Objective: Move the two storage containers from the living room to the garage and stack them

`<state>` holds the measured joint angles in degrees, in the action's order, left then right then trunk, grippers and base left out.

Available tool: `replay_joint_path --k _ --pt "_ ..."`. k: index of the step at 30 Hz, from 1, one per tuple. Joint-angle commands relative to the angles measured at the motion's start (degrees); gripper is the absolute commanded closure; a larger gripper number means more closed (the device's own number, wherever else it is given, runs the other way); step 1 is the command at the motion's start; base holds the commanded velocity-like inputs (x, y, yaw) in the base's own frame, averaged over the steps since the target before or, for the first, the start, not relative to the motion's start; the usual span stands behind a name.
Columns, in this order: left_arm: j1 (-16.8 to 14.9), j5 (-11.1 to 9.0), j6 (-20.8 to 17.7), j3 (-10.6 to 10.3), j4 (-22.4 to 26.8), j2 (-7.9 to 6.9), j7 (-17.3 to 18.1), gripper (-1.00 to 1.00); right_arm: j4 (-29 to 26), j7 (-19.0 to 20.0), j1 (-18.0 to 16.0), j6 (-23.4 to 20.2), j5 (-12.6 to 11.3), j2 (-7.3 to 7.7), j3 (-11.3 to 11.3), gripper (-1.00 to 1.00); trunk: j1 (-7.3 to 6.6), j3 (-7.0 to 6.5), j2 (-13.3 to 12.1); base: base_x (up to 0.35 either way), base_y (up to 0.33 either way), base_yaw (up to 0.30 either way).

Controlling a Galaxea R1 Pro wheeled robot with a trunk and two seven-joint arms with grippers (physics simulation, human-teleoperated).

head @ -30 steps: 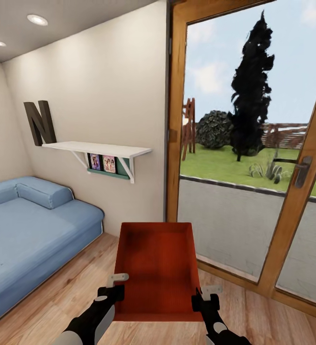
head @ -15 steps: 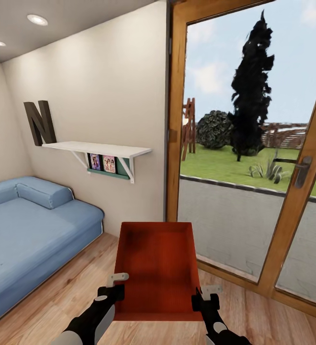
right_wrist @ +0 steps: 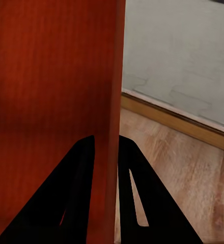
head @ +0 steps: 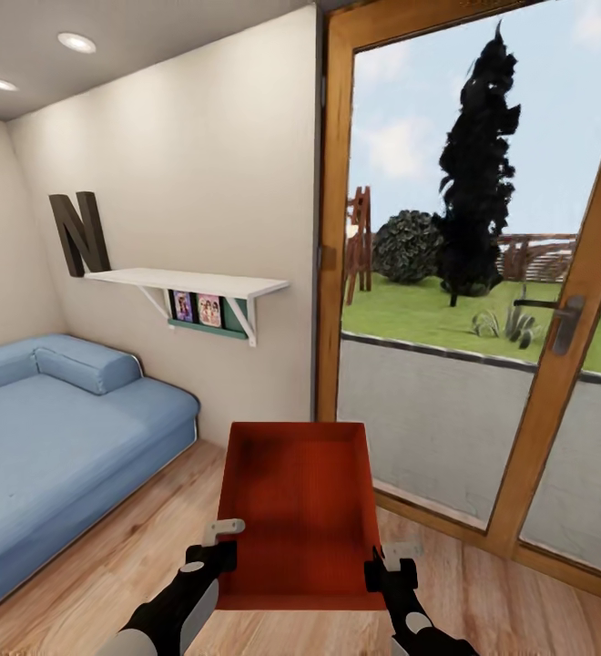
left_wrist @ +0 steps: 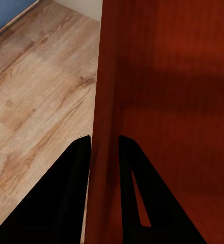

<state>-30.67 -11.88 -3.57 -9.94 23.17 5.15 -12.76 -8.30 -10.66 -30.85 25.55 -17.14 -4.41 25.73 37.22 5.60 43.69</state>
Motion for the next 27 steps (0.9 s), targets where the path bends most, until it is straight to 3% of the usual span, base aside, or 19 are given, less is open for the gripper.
replay_joint_path --k 1,8,13,27 --pt "0.0 0.2 -0.38 0.32 0.12 -0.05 -0.95 1.0 -0.13 -0.33 -0.09 0.18 0.18 -0.03 -2.44 1.0 -0.02 0.09 0.08 -0.309 0.0 0.0" --pt "0.0 0.19 -0.38 0.28 0.12 -0.05 -0.95 1.0 -0.13 -0.33 -0.09 0.18 0.18 0.01 -2.46 1.0 -0.02 0.09 0.08 -0.301 0.0 0.0" --pt "0.0 0.26 -0.38 0.28 0.12 -0.05 -0.95 1.0 -0.13 -0.33 -0.09 0.18 0.18 0.01 -2.46 1.0 -0.02 0.09 0.08 -0.048 0.0 0.019" --pt "0.0 0.36 -0.4 0.18 0.12 -0.1 -0.9 1.0 -0.13 -0.29 -0.09 0.19 0.18 0.01 -2.44 1.0 -0.02 -0.22 0.08 -0.002 0.0 0.24"
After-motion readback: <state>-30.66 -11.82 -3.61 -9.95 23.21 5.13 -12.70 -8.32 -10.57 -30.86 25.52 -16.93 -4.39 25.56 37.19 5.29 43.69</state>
